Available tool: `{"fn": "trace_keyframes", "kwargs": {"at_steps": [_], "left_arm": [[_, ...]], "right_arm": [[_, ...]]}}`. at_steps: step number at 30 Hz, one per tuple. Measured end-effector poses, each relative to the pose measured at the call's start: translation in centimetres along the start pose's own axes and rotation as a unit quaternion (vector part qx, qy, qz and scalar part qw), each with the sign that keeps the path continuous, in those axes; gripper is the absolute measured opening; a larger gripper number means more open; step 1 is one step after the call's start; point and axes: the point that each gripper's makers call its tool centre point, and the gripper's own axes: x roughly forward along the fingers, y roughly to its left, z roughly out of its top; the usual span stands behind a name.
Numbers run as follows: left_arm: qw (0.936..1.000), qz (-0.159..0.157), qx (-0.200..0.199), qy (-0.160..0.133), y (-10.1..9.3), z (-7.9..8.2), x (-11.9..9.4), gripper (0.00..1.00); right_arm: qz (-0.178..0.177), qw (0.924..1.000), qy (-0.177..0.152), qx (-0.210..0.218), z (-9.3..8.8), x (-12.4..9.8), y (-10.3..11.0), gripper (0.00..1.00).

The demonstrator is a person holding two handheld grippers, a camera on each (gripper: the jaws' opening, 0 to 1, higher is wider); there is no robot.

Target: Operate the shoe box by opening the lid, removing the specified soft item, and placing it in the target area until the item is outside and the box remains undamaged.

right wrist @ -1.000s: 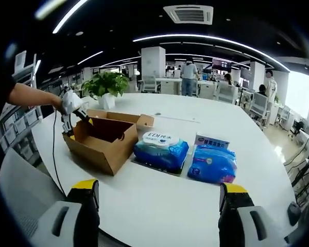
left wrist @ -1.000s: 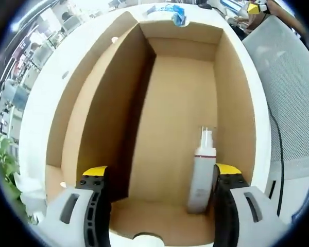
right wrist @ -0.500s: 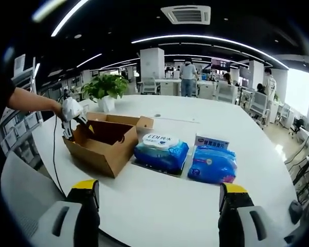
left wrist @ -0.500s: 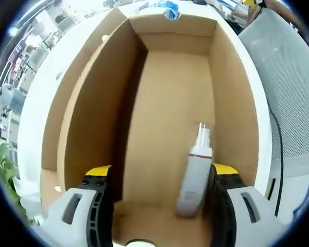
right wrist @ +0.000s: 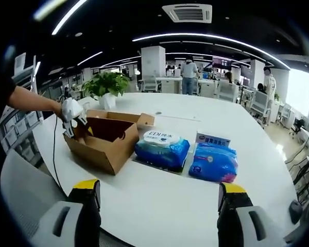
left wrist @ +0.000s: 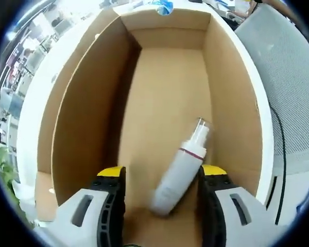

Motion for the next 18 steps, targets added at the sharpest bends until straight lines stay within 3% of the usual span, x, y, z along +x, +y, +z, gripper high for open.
{"fn": "trace_keyframes", "kwargs": {"at_steps": [8, 18], "left_arm": [[0.9991, -0.01, 0.041, -0.002, -0.7, 0.2, 0.4, 0.44], [0.9982, -0.03, 0.051, -0.003, -1.6, 0.1, 0.5, 0.32]], "right_arm": [[-0.001, 1.0, -0.004, 0.001, 0.1, 0.0, 0.1, 0.93], [0.003, 1.0, -0.004, -0.001, 0.0, 0.3, 0.6, 0.92]]}}
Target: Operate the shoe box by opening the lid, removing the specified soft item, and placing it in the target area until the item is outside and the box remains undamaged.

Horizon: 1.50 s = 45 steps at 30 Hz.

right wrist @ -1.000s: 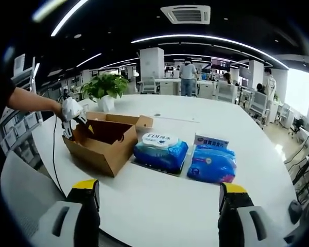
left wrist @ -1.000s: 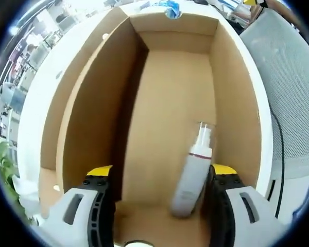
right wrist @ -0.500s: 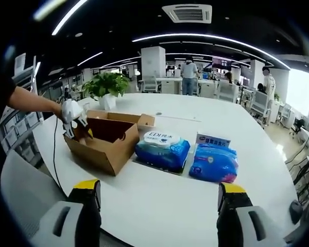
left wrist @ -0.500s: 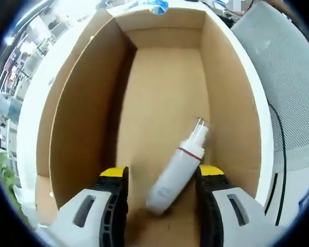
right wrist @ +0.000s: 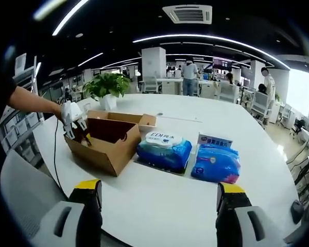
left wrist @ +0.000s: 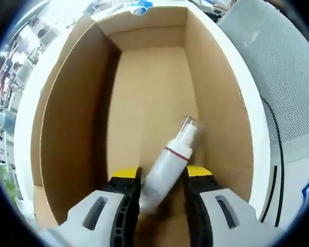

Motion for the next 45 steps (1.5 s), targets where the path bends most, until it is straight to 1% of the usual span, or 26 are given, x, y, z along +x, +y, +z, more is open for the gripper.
{"fn": "trace_keyframes", "kwargs": {"at_steps": [3, 8, 9, 10, 13, 15, 17, 20, 23, 27, 28, 30, 33, 34, 37, 39, 45], "left_arm": [[1.0, -0.004, 0.002, 0.002, -0.1, 0.0, 0.0, 0.31], [0.9998, -0.007, 0.015, 0.007, -0.3, 0.1, 0.0, 0.29], [0.9998, -0.008, 0.017, 0.008, -0.3, 0.1, 0.0, 0.29], [0.9997, -0.008, 0.019, 0.009, -0.3, 0.1, 0.0, 0.28], [0.9996, -0.008, 0.024, 0.012, -0.4, 0.1, 0.0, 0.27], [0.9996, -0.009, 0.023, 0.015, -0.4, 0.1, 0.0, 0.27], [0.9996, -0.007, -0.001, 0.028, -0.3, 0.0, 0.1, 0.26], [0.9994, -0.006, 0.009, 0.032, -0.4, 0.1, 0.1, 0.24], [0.9995, 0.003, 0.009, 0.032, -0.2, 0.1, 0.0, 0.22], [0.9996, 0.007, 0.0, 0.028, -0.1, 0.3, 0.0, 0.2], [0.9995, 0.009, -0.01, 0.029, 0.0, 0.3, -0.1, 0.2], [0.9995, 0.012, -0.016, 0.026, 0.0, 0.4, -0.2, 0.2], [0.9989, 0.014, -0.025, 0.037, 0.0, 0.2, -0.5, 0.2], [0.9988, 0.017, -0.027, 0.036, 0.0, 0.2, -0.5, 0.2], [0.9985, 0.027, -0.04, 0.026, 0.4, 0.6, -1.1, 0.2], [0.9984, 0.031, -0.04, 0.024, 0.4, 0.6, -1.3, 0.2], [0.9972, 0.063, -0.037, 0.017, 0.8, 1.3, -2.6, 0.2]], "right_arm": [[0.001, 1.0, 0.002, -0.003, -0.1, 0.0, 0.0, 0.91], [0.002, 1.0, 0.0, -0.003, 0.0, -0.1, 0.0, 0.91], [0.005, 1.0, -0.006, 0.004, 0.1, -0.2, 0.1, 0.91], [0.009, 0.9995, -0.018, 0.023, 0.5, -0.2, 0.3, 0.91], [0.006, 0.999, -0.029, 0.033, 0.9, -0.6, -0.2, 0.91], [0.005, 0.999, -0.029, 0.033, 0.9, -0.6, -0.3, 0.91], [0.006, 0.999, -0.031, 0.032, 1.0, -0.6, -0.2, 0.9], [0.009, 0.9989, -0.03, 0.034, 0.9, -0.6, 0.0, 0.89], [0.013, 0.9993, -0.022, 0.027, 0.6, -0.6, 0.4, 0.87], [0.02, 0.9993, -0.021, 0.021, 0.8, -0.6, 0.7, 0.86], [0.021, 0.9993, -0.021, 0.021, 0.9, -0.6, 0.7, 0.86], [0.023, 0.9992, -0.023, 0.021, 1.0, -0.6, 0.8, 0.85], [0.026, 0.999, -0.026, 0.025, 1.1, -0.7, 1.0, 0.85], [0.027, 0.9989, -0.025, 0.027, 1.1, -0.7, 1.0, 0.85], [0.032, 0.9985, -0.026, 0.036, 1.0, -0.8, 1.2, 0.84], [0.033, 0.9985, -0.025, 0.035, 1.0, -0.8, 1.3, 0.83], [0.04, 0.9984, -0.026, 0.031, 1.6, -0.9, 1.7, 0.8]]}}
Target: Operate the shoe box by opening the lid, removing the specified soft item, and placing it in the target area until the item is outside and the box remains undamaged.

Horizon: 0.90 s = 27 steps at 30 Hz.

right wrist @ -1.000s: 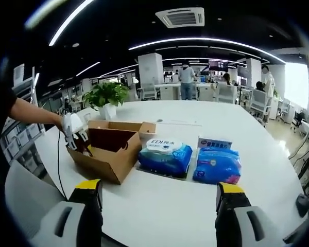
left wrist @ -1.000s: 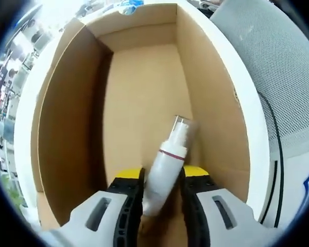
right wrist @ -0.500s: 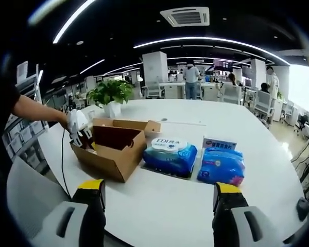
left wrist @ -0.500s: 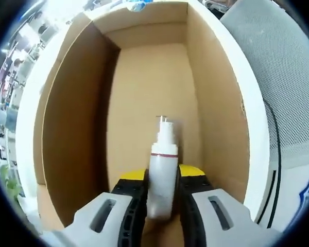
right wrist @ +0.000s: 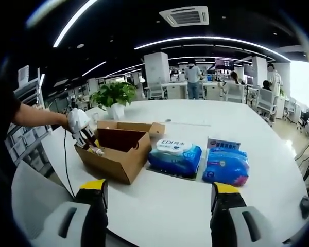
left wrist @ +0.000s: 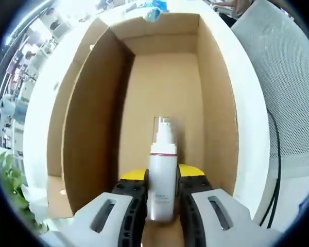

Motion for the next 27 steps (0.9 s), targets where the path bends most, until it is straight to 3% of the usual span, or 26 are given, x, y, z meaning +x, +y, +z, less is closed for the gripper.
{"fn": "trace_keyframes", "kwargs": {"at_steps": [3, 6, 10, 16, 27], "left_arm": [[0.9997, 0.017, -0.01, -0.011, 0.2, 0.6, -0.8, 0.2], [0.9993, 0.028, -0.015, -0.019, 0.2, 1.1, -1.5, 0.2], [0.9987, 0.04, -0.021, -0.022, 0.2, 1.6, -2.2, 0.2], [0.9976, 0.063, -0.012, -0.027, 0.6, 2.9, -3.8, 0.2], [0.9924, 0.093, 0.004, -0.08, 0.4, 6.7, -6.5, 0.2]], "right_arm": [[0.01, 0.9999, -0.003, 0.006, 0.5, -0.1, 0.5, 0.78], [0.041, 0.9984, -0.009, 0.039, 0.8, -0.2, 1.6, 0.73], [0.04, 0.9976, -0.021, 0.053, 1.4, -0.4, 1.6, 0.73], [0.045, 0.9977, -0.012, 0.049, 1.4, 0.0, 2.0, 0.7], [0.066, 0.9968, -0.016, 0.042, 2.7, 1.1, 3.9, 0.66]]}}
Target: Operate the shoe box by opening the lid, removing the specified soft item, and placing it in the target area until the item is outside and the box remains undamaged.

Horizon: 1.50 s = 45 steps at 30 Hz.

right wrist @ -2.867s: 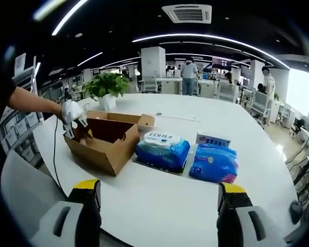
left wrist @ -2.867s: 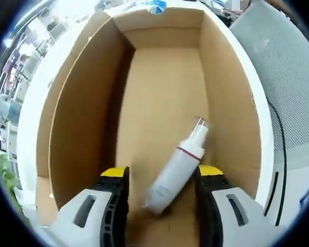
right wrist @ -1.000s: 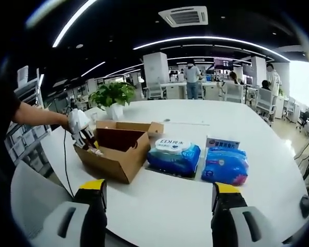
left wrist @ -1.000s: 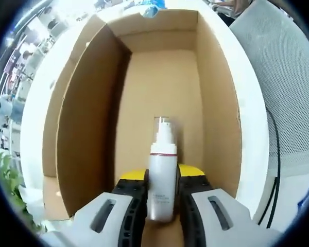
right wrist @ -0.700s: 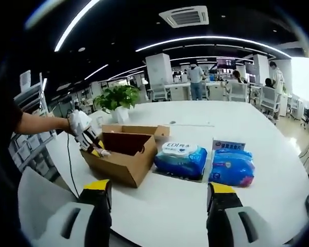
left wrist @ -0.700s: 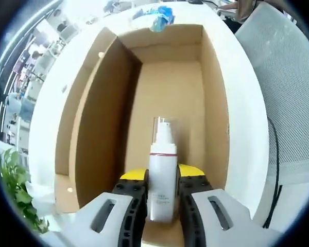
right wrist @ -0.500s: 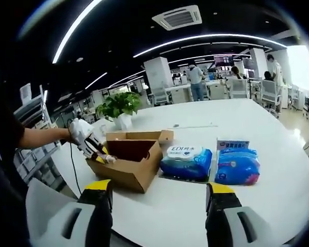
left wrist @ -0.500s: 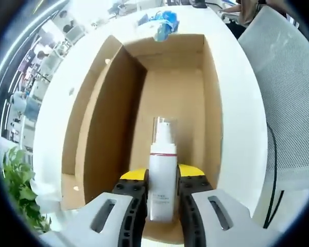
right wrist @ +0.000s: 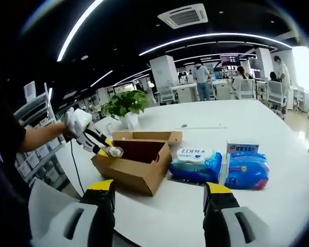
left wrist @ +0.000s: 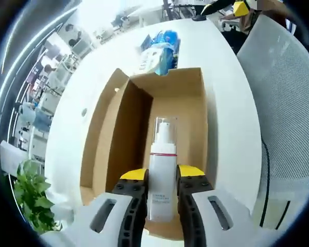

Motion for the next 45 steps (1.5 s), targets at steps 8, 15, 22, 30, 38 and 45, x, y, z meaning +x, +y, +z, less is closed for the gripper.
{"fn": "trace_keyframes", "kwargs": {"at_steps": [8, 15, 22, 30, 38, 45], "left_arm": [[0.999, 0.009, 0.002, -0.044, -0.3, 3.2, -1.2, 0.2], [0.9965, 0.015, 0.001, -0.082, -0.5, 5.5, -1.5, 0.2], [0.9938, 0.021, 0.012, -0.109, -1.2, 7.3, -2.0, 0.2], [0.988, 0.031, 0.018, -0.15, -1.7, 9.2, -2.2, 0.2], [0.983, 0.022, 0.013, -0.182, -2.9, 10.4, -2.1, 0.2], [0.979, 0.014, 0.035, -0.2, -4.6, 11.5, -2.0, 0.2]], "right_arm": [[0.009, 0.9999, -0.001, 0.007, 0.6, 0.9, 0.8, 0.57], [0.018, 0.9998, -0.003, 0.01, 1.1, 2.1, 1.6, 0.56], [0.041, 0.9991, -0.001, 0.013, 1.5, 3.6, 3.5, 0.53], [0.067, 0.9977, 0.003, 0.01, 1.9, 4.9, 5.5, 0.51], [0.089, 0.9958, 0.005, 0.021, 2.4, 5.6, 7.2, 0.46], [0.095, 0.9948, 0.012, 0.036, 2.1, 6.2, 7.9, 0.41]]}}
